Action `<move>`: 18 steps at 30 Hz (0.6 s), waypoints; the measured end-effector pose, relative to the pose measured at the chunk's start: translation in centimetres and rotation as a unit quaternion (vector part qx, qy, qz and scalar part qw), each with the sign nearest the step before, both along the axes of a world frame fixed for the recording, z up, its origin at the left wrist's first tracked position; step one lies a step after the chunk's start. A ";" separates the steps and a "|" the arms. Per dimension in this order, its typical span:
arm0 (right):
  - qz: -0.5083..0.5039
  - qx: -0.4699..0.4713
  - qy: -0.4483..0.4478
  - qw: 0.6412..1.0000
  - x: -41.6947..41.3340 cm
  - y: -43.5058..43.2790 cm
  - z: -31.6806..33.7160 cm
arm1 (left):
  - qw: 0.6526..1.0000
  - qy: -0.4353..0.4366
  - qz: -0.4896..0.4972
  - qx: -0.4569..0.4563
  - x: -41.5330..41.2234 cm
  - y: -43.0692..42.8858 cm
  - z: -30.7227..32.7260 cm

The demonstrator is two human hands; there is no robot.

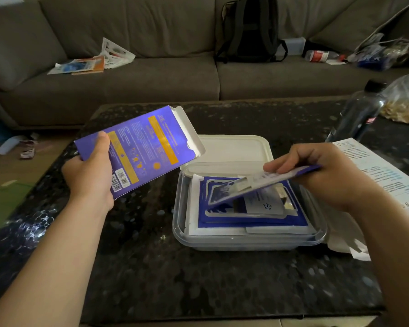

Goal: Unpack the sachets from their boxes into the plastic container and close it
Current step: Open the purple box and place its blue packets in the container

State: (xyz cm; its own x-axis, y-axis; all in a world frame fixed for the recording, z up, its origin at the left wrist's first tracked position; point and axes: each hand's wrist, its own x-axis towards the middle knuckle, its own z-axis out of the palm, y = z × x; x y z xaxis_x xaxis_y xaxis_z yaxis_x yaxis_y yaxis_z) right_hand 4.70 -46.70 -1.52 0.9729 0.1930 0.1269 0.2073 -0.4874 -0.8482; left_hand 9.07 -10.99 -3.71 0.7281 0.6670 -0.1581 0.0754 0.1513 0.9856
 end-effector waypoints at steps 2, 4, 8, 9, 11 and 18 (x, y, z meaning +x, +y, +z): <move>0.011 -0.046 0.023 0.999 0.1 -0.1 -0.2 | 1.000 0.004 -0.002 -0.015 0.0 0.1 0.1; 0.017 -0.117 0.057 0.991 0.3 -0.2 -0.3 | 1.000 0.012 -0.009 -0.027 -0.1 -0.1 0.3; 0.027 -0.248 0.119 0.961 0.4 -0.1 0.3 | 0.999 0.005 -0.031 -0.037 -0.3 -0.7 0.5; 0.028 -0.270 0.133 0.953 0.4 -0.1 0.6 | 0.999 0.005 -0.038 -0.039 -0.3 -0.9 0.5; 0.030 -0.311 0.156 0.937 0.2 0.1 1.3 | 0.998 0.008 -0.053 -0.041 -0.3 -1.1 0.6; -0.031 -0.318 0.094 0.943 -0.1 3.2 1.1 | 0.996 0.026 -0.085 -0.022 -0.4 -2.1 0.4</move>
State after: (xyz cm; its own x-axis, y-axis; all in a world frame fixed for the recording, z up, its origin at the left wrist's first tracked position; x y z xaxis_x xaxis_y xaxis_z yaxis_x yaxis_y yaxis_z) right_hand 4.58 -43.52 -0.44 0.9787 0.1140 -0.1707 0.0369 -0.9158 -0.4000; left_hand 8.67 -13.05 -3.29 0.8200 0.5262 -0.2252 0.1547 0.1751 0.9723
